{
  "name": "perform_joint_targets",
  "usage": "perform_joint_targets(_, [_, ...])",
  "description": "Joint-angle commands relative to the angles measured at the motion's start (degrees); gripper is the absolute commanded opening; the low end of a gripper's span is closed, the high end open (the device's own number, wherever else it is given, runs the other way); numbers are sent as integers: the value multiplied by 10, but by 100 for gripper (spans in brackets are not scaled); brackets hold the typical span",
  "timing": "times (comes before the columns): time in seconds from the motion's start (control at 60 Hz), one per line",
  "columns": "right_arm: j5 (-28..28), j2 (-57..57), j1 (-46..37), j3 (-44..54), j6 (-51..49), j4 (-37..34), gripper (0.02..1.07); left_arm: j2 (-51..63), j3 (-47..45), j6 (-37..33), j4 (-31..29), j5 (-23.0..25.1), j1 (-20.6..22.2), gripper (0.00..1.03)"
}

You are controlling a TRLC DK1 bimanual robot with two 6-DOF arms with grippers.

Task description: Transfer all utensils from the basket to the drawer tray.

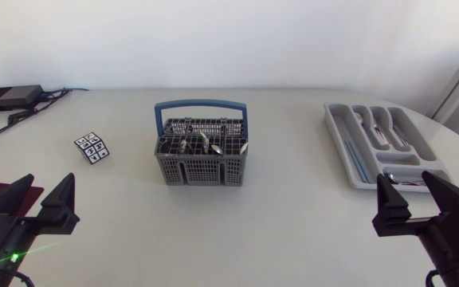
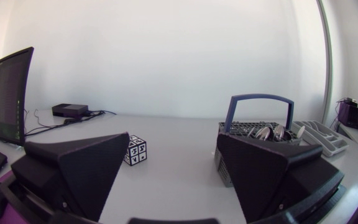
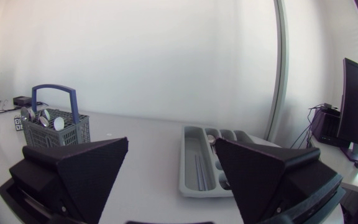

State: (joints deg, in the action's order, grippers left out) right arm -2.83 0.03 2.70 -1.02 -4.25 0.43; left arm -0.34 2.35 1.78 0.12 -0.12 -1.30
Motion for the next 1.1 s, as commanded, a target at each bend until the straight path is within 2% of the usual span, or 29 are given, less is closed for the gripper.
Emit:
perform_joint_targets(0.0, [0,-3,5,12,13,0,103,-5,-23,16,-6,-2,5,99])
perform_joint_targets(0.3, [-1,-5,6,12,12,4,103,-5,-20,21,-3,-2,-10,98])
perform_joint_targets(0.583, [-10,-3,27,-6,11,-1,103,10,27,21,-6,-2,-12,98])
perform_joint_targets(0.8, [-13,39,35,-33,11,1,103,102,85,34,0,-2,1,98])
perform_joint_targets(1.083, [-15,201,60,-110,14,12,103,275,188,42,-12,-20,33,98])
